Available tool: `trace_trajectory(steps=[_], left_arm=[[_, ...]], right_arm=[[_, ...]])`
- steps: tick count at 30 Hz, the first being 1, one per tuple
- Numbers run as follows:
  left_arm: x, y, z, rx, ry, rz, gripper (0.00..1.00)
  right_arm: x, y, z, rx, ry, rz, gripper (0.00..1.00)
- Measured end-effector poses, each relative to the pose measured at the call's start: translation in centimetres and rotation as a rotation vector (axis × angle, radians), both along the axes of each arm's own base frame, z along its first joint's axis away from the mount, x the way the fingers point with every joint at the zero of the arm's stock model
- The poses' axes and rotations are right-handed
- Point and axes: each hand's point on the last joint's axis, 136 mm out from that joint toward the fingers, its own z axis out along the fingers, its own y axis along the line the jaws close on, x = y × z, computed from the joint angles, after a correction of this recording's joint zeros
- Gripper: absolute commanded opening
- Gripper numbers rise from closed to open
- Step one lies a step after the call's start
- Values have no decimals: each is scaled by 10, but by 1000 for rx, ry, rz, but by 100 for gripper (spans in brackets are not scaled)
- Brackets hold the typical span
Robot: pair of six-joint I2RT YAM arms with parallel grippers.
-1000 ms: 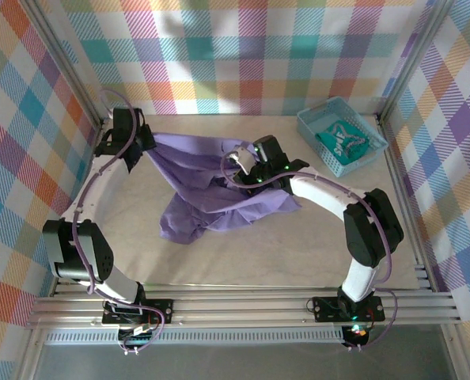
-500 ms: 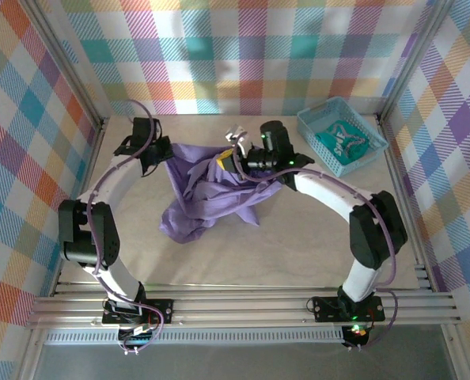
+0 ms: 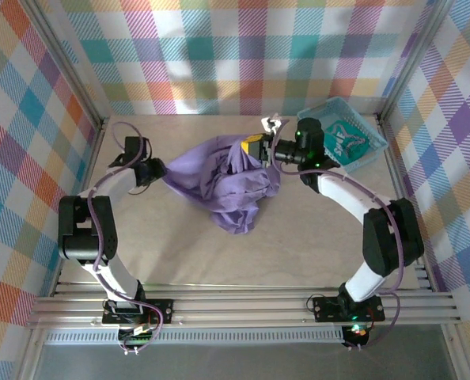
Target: Fold the inside-out t-shirt
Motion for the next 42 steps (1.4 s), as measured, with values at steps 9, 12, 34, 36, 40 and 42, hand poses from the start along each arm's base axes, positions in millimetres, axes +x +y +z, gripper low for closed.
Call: trace_trajectory(steps=[9,12,34,36,40,42], left_arm=[[-32,-103,52,-114,-195,-318,79],[-37,-146,61,-158,-234,-454,78],[43,-84,21,-184,-144,-190,0],[33,-53,27,-191,-164,-110,0],[24,-37,41,-189,-215,-55,0],[22,-38,31,-184,-200,-48,0]], right_arm=[[-3,3,-17,-40,42,11,0],[-3,3,-19,-46,47,12,0],[-25,-16,122,35,-161,-59,0],[-42,-26,134,50,-197,-77,0],[-51,-30,100,22,-152,-87,0],[-45,-31,65,-18,-93,-103,0]])
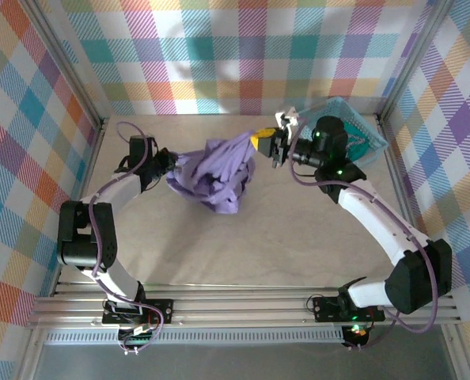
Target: Fold the inside-out t-shirt
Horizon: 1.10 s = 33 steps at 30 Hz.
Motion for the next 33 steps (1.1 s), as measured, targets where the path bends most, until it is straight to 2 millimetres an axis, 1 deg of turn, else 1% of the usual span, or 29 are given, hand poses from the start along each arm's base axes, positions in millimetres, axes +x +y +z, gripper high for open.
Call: trace_trajectory(steps=[1,3,5,6,7,9,10,12,14,16,18,20,21,22,24,26,28,30,31,33], left_arm=[[-3,1,-9,4,21,6,7],[-10,4,-28,15,68,14,26],[-20,6,-42,24,101,18,44],[-24,7,-48,26,115,23,49],[-29,8,-52,30,125,24,52],[-45,4,-56,41,136,12,60],[-52,3,-54,48,133,9,64],[-68,-10,-37,72,85,-37,70],[-81,-34,-9,84,1,-109,71],[-95,-63,27,78,-113,-203,71],[-115,-94,59,52,-227,-321,72],[-134,-119,73,28,-291,-425,73],[-141,-129,75,20,-305,-469,73],[-149,-139,73,16,-310,-517,73],[-158,-156,62,26,-289,-592,73],[-165,-172,42,50,-244,-653,73],[-170,-182,22,73,-198,-696,72],[-172,-188,6,101,-160,-722,64],[-171,-191,-1,111,-145,-731,59],[-166,-193,-10,135,-126,-733,42]], right_arm=[[3,-1,-19,-21,36,-10,0],[6,-3,-56,-63,112,-31,0],[7,-3,-79,-90,167,-38,0],[7,-3,-86,-98,184,-39,0],[7,-4,-91,-104,195,-40,0],[6,-5,-98,-110,208,-44,0],[6,-5,-100,-112,209,-47,0],[6,-6,-103,-117,216,-53,0],[7,-6,-103,-118,216,-57,0],[7,-7,-103,-119,216,-60,0],[8,-7,-103,-120,216,-65,0],[9,-8,-104,-121,216,-70,0],[9,-8,-104,-123,218,-72,0],[10,-8,-104,-124,220,-73,0],[13,-7,-104,-125,222,-76,0],[16,-6,-102,-123,223,-78,0],[18,-5,-100,-123,222,-80,0],[18,-5,-99,-123,222,-80,0],[18,-5,-98,-123,221,-80,0],[18,-5,-97,-123,222,-80,0]])
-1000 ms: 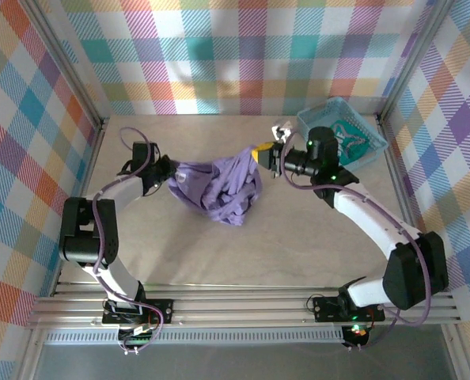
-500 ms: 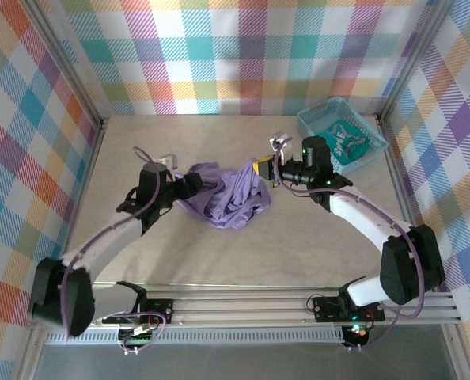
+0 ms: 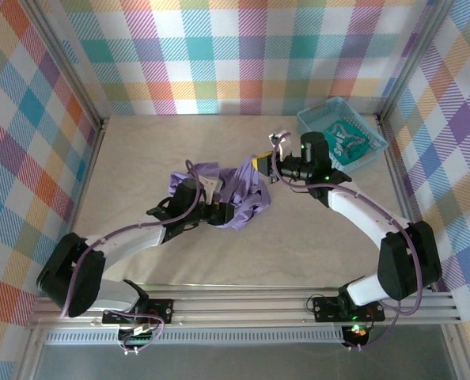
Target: Fold the inside-out t-shirt
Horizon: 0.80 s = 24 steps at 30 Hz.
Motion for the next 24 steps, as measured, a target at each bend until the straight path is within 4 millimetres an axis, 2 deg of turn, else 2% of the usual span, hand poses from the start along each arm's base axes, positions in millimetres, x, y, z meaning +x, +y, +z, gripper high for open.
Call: trace_trajectory(steps=[2,4,5,7,10,13,17,18,21,24], left_arm=[[9,-3,-2,17,-2,12,20],[18,-5,5,21,-25,23,6],[22,-7,12,16,-44,26,0],[32,-10,32,6,-89,33,0],[41,-15,82,-39,-176,34,0],[39,-17,158,-137,-298,24,0],[17,-9,273,-302,-495,1,0],[10,-5,296,-336,-538,-2,0],[-2,8,345,-401,-626,10,0],[1,18,357,-414,-647,36,0]], right_arm=[[0,0,1,0,1,0,0],[2,0,2,-3,3,-3,0],[2,0,4,-7,5,-6,0],[5,0,11,-11,-6,-13,0],[11,0,36,-8,-58,-19,0],[17,0,68,5,-128,-32,0],[23,-1,111,33,-218,-58,0],[23,-2,120,41,-237,-62,0],[24,-3,137,52,-267,-76,0],[29,-8,141,36,-266,-118,0]])
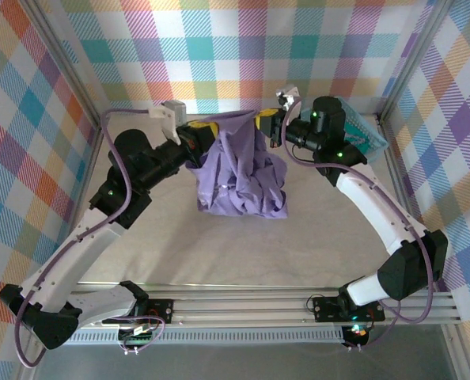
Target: Fold the inside-out t-shirt
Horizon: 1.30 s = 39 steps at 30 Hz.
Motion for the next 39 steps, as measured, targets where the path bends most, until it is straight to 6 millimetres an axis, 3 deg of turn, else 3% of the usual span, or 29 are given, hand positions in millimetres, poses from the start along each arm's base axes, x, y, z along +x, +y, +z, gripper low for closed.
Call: trace_trajectory(steps=[3,7,11,16,20,23,25,27,29,31,33,35,37,39], left_arm=[[10,5,-8,1,38,24,0],[19,-3,-15,4,87,2,0],[25,-18,1,-7,89,-52,0],[3,-27,21,-25,46,-139,0],[-16,-6,28,-57,7,-96,0],[-19,20,28,-75,1,0,0],[-11,30,19,-70,23,57,0],[1,31,0,-49,63,95,0],[16,30,-31,-7,134,130,0],[27,28,-60,39,202,156,0],[36,28,-88,85,267,184,0],[39,30,-104,114,303,202,0],[39,32,-112,128,321,212,0],[40,33,-112,129,320,216,0]], right_arm=[[4,-5,-4,-13,19,-39,0],[4,1,0,2,39,-7,0],[8,-2,18,2,2,-30,0],[4,-18,53,1,-90,-103,0],[-2,-21,78,22,-134,-104,3],[10,-7,72,6,-106,-72,8],[24,8,51,-21,-51,-39,13],[42,24,15,-65,43,-17,21],[65,36,-36,-133,168,-14,30],[74,38,-93,-204,293,-26,37],[62,30,-153,-272,417,-31,44],[31,15,-200,-323,530,-31,50],[-5,1,-229,-350,610,-26,54],[-45,-6,-240,-350,647,7,60]])
